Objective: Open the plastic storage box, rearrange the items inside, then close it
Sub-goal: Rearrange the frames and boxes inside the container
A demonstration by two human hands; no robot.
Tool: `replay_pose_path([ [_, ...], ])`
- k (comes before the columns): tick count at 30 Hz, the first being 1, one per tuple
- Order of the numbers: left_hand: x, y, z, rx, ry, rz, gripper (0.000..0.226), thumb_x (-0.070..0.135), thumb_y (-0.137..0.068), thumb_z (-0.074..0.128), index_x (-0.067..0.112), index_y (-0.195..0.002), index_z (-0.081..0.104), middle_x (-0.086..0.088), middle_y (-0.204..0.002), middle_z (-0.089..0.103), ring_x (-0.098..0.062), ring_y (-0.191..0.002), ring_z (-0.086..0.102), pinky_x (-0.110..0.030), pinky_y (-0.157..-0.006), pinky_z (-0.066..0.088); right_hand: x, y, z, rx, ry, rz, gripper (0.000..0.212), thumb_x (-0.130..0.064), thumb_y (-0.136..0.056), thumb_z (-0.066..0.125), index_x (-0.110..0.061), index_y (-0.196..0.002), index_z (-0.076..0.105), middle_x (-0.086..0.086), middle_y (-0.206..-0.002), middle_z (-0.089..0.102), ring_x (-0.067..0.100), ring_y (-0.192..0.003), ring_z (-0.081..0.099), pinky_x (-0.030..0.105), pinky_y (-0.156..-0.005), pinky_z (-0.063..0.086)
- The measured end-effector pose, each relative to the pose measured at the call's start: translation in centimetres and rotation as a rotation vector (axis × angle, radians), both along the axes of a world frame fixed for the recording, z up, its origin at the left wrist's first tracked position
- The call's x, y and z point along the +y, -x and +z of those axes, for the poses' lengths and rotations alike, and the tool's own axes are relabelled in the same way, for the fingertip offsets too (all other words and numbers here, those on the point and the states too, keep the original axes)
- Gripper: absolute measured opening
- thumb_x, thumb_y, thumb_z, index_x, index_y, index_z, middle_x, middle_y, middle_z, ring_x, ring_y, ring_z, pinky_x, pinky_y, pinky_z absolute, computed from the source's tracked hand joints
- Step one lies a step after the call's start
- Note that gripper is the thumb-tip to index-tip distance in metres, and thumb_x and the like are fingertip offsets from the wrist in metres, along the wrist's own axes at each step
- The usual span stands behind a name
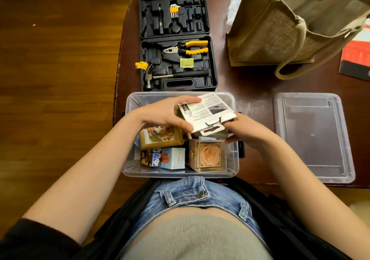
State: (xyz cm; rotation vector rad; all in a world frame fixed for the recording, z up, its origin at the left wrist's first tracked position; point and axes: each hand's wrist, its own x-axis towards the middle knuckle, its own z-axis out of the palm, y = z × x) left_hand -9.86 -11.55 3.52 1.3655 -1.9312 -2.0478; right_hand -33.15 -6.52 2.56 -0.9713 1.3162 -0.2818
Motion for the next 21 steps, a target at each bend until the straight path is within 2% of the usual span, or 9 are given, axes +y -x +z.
replay_pose_path([
  [3, 0.1, -0.9, -0.1, 0.004, -0.021, -0.086, 0.093, 0.031, -0.06, 0.089, 0.039, -0.139, 0.04, 0.016, -0.142, 0.042, -0.001, -0.128, 0.044, -0.02, -0.103, 0.041, 0.0, -0.8, -0.1, -0.087, -0.081, -0.044, 0.018, -0.01, -0.089, 0.06, -0.025, -0.098, 0.065, -0.003, -0.09, 0.07, 0.006, -0.07, 0.065, 0.019, -0.047, 0.05],
  [5, 0.1, -1.1, -0.1, -0.054, 0.11, -0.085, 0.072, 0.021, -0.072, 0.082, 0.032, -0.135, 0.049, 0.018, -0.133, 0.051, 0.005, -0.119, 0.049, -0.01, -0.097, 0.04, 0.0, -1.6, -0.2, -0.126, -0.091, 0.012, 0.018, -0.016, -0.088, 0.064, -0.028, -0.1, 0.064, -0.005, -0.088, 0.069, 0.005, -0.069, 0.064, 0.019, -0.048, 0.051],
  [7, 0.2, -1.1, 0.0, -0.078, 0.225, 0.026, 0.045, 0.018, -0.082, 0.072, 0.024, -0.125, 0.061, 0.014, -0.121, 0.062, 0.006, -0.105, 0.057, -0.007, -0.089, 0.044, 0.2, -3.1, -0.2, -0.103, -0.087, 0.115, 0.008, -0.021, -0.086, 0.067, -0.024, -0.094, 0.066, -0.003, -0.084, 0.067, 0.006, -0.067, 0.06, 0.019, -0.049, 0.05],
  [9, 0.3, -1.2, 0.0, -0.088, 0.25, 0.167, 0.032, 0.024, -0.086, 0.067, 0.023, -0.118, 0.064, 0.014, -0.114, 0.064, 0.016, -0.091, 0.058, -0.003, -0.078, 0.046, 0.4, -4.7, -0.2, -0.025, -0.053, 0.26, 0.02, -0.026, -0.085, 0.069, -0.009, -0.095, 0.068, 0.005, -0.082, 0.064, 0.01, -0.063, 0.059, 0.019, -0.05, 0.051],
  [12, 0.5, -1.6, -0.2, -0.06, 0.258, 0.365, 0.036, 0.024, -0.085, 0.068, 0.021, -0.12, 0.062, 0.016, -0.107, 0.063, 0.02, -0.087, 0.056, -0.002, -0.072, 0.045, 0.3, -6.0, -0.2, -0.101, -0.104, 0.372, 0.034, -0.027, -0.086, 0.068, -0.002, -0.109, 0.065, 0.011, -0.097, 0.07, 0.013, -0.067, 0.067, 0.02, -0.062, 0.057],
  [13, 0.5, -1.6, -0.2, -0.036, 0.262, 0.431, 0.037, 0.021, -0.084, 0.069, 0.02, -0.12, 0.062, 0.016, -0.106, 0.063, 0.019, -0.087, 0.056, -0.002, -0.072, 0.046, -0.1, -5.8, 0.1, -0.144, -0.14, 0.367, 0.033, -0.028, -0.086, 0.067, -0.004, -0.109, 0.066, 0.01, -0.101, 0.071, 0.014, -0.069, 0.069, 0.02, -0.065, 0.058],
  [15, 0.6, -1.6, -0.2, 0.004, 0.276, 0.537, 0.036, 0.016, -0.083, 0.071, 0.021, -0.117, 0.061, 0.017, -0.1, 0.063, 0.021, -0.084, 0.057, -0.002, -0.069, 0.045, -1.0, -4.7, 0.7, -0.126, -0.142, 0.299, 0.03, -0.032, -0.084, 0.068, -0.008, -0.102, 0.067, 0.008, -0.096, 0.073, 0.014, -0.067, 0.07, 0.023, -0.064, 0.058],
  [18, 0.4, -1.0, -0.5, 0.033, 0.256, 0.566, 0.037, 0.011, -0.081, 0.072, 0.02, -0.116, 0.061, 0.017, -0.099, 0.064, 0.018, -0.084, 0.059, -0.003, -0.068, 0.046, -1.9, -2.2, 1.3, 0.143, 0.055, 0.061, 0.035, -0.037, -0.08, 0.072, -0.013, -0.103, 0.059, 0.005, -0.085, 0.071, 0.009, -0.058, 0.065, 0.023, -0.055, 0.056],
  [21, 0.1, 0.3, -0.8, 0.013, 0.294, 0.459, 0.033, 0.006, -0.082, 0.071, 0.023, -0.109, 0.061, 0.017, -0.097, 0.063, 0.019, -0.082, 0.058, -0.002, -0.069, 0.045, -1.9, -0.4, 1.8, 0.385, 0.406, 0.001, 0.061, -0.04, -0.074, 0.075, -0.024, -0.125, 0.045, -0.004, -0.097, 0.062, 0.007, -0.076, 0.062, 0.029, -0.065, 0.053],
])
